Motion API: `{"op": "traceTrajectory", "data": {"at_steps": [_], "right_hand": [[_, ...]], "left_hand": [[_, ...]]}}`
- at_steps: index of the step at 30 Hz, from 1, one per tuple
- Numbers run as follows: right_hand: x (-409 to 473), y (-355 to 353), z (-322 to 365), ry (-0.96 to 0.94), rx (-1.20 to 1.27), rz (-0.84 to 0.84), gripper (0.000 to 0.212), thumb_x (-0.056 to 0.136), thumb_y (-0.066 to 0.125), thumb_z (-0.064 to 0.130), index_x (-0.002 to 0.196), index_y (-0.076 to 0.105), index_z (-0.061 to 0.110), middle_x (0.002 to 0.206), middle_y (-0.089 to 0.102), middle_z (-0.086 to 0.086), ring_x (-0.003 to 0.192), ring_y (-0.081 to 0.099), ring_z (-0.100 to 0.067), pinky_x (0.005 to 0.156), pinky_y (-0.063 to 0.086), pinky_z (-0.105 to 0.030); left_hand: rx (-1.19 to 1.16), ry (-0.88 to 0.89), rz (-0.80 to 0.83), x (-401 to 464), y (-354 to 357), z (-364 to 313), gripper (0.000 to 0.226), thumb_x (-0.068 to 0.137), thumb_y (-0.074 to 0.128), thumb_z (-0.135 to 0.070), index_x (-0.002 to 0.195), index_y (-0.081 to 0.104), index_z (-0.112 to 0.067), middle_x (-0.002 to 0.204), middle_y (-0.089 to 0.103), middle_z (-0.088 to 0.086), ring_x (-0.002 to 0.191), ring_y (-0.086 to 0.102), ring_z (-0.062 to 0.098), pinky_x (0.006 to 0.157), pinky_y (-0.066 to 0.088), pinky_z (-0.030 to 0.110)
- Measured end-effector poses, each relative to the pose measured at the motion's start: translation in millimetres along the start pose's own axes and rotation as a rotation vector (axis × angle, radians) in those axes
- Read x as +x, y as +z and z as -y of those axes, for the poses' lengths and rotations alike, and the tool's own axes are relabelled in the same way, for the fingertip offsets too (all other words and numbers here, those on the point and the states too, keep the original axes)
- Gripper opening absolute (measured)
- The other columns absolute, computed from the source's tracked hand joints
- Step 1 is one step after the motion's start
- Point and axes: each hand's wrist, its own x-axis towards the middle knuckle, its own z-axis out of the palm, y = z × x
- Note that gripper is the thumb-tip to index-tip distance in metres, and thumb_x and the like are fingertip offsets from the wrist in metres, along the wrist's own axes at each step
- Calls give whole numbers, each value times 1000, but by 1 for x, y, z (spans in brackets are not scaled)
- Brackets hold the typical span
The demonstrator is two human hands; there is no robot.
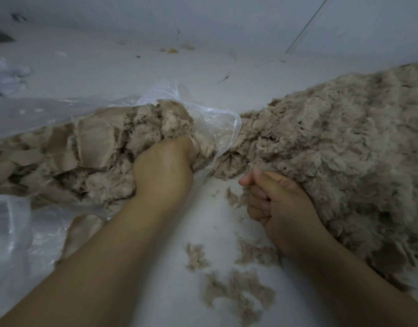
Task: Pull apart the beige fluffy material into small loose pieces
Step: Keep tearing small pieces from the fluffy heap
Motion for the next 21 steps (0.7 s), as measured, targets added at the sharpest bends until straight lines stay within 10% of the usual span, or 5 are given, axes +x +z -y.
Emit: {"op": "traceTrajectory", "data": {"at_steps": [12, 15, 18, 21], "right_hand": [[1, 3, 0, -2, 23, 20, 28, 84, 57, 33, 63, 67, 18, 53, 31, 5, 40, 23, -4, 37, 24, -16], [1, 3, 0, 2, 29, 11, 30, 88, 55, 30, 64, 68, 19, 52, 33, 6, 40, 24, -4, 37, 24, -16], [1, 2, -1, 6, 53, -12, 33, 96, 50, 21, 71, 70, 20, 53, 36, 5, 41, 27, -4, 37, 25, -16], [1, 1, -2, 4, 77, -9, 30, 101, 44, 20, 82, 66, 15, 53, 38, 5, 41, 27, -4, 37, 25, -16]], "left_hand": [[145, 387, 181, -14, 16, -38, 20, 87, 60, -27, 104, 67, -18, 97, 42, 3, 96, 46, 25, 56, 30, 31], [143, 390, 172, -10, 19, -41, 10, 85, 66, -23, 87, 70, -15, 88, 31, 0, 96, 47, 26, 56, 24, 32], [70, 460, 174, -18, 20, -42, 8, 75, 73, -12, 75, 66, -8, 82, 50, 7, 84, 54, 29, 52, 25, 30], [-33, 531, 332, -32, 29, -42, 19, 86, 58, -13, 103, 63, -9, 98, 58, 8, 88, 56, 26, 60, 35, 31]]}}
